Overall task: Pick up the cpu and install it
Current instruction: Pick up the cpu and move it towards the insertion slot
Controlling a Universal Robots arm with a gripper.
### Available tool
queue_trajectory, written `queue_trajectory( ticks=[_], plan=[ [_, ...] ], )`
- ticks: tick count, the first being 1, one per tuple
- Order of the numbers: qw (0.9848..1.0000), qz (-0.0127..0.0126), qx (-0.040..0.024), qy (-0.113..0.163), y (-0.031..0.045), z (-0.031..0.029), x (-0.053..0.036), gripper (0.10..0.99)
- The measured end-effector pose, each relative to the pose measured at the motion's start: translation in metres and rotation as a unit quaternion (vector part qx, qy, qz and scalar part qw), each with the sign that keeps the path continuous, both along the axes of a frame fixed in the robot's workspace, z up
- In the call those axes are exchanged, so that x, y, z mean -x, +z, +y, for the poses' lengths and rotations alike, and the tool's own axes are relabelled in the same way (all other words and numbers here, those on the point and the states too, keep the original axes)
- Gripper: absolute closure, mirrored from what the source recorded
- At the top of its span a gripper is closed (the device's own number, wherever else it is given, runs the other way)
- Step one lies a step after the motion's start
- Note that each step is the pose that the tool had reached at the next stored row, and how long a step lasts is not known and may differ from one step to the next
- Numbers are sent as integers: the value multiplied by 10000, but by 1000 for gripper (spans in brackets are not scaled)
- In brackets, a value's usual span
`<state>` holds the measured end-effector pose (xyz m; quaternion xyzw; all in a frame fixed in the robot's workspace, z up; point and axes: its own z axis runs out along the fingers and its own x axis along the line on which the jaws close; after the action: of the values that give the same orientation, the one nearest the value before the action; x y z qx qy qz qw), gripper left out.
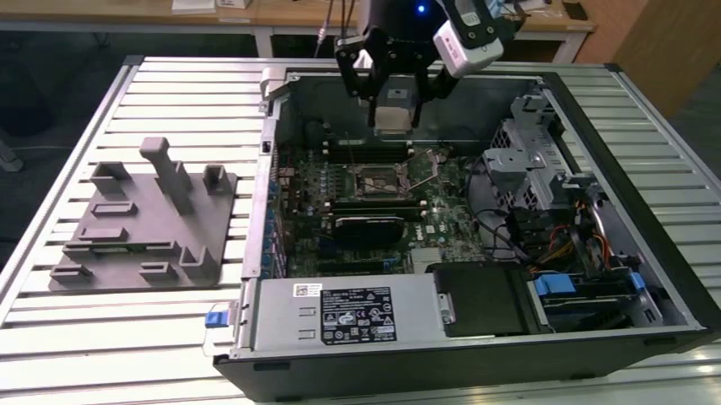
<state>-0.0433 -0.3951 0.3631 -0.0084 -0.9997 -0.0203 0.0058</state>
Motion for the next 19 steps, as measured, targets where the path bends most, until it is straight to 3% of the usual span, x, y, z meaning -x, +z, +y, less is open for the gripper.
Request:
queue_trajectory(
  ticks=[9, 19],
  plan=[
    [10000, 13, 0, 0, -152, 25, -22, 541],
    [10000, 20, 0, 0, -278, 119, -29, 541]
  ],
)
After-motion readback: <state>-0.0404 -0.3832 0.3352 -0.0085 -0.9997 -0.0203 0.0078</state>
